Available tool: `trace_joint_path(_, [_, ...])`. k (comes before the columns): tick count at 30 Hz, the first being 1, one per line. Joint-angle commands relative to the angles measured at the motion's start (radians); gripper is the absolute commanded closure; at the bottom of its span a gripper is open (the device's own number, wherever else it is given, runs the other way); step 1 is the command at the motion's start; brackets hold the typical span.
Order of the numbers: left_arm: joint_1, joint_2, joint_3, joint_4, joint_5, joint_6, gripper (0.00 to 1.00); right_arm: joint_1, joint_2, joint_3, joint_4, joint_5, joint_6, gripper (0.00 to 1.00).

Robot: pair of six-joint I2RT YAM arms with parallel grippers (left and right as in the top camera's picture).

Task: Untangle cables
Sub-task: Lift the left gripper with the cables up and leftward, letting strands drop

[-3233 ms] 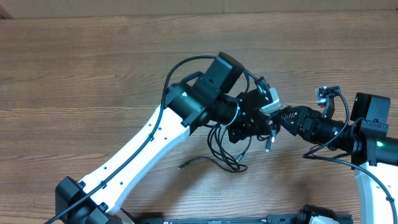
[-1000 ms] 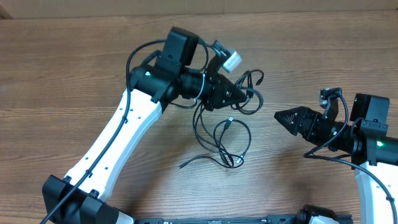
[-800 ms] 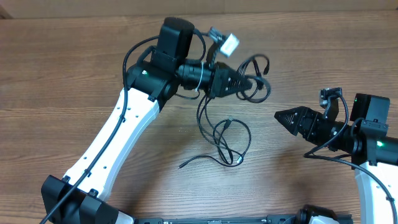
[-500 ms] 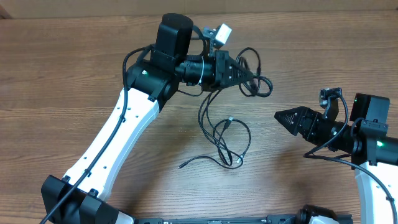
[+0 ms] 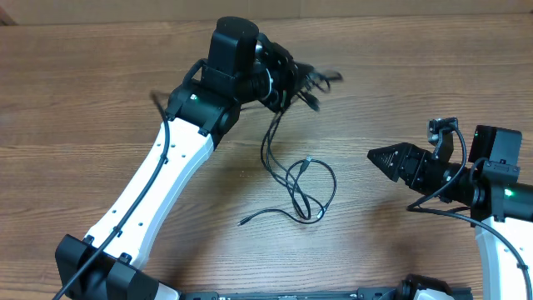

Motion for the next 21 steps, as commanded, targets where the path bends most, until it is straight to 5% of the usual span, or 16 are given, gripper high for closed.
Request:
trace_joint_path(1, [0.011,-0.010,0.014,0.011,-0.383,-0.167,0.96,-0.002,-0.003,0.013,0.004,0.000,0.000,0.16])
trace_joint_path(11, [0.051,-0.009,0.014,-0.032,-0.588,-0.188,0.91,-0.002,-0.003,0.013,0.011,0.000,0.000,0.16])
trace_joint_path(13, [0.059,-0.009,0.014,-0.053,-0.612,-0.188,0.61,-0.002,-0.003,0.013,0.010,0.000,0.000,0.16])
trace_joint_path(16, [0.069,-0.009,0.014,-0.072,-0.628,-0.187,0.00,-0.002,-0.003,0.013,0.010,0.000,0.000,0.16])
trace_joint_path(21, [0.098,-0.009,0.014,-0.095,-0.628,-0.152,0.00,-0.002,-0.003,0.013,0.010,0.000,0.000,0.16])
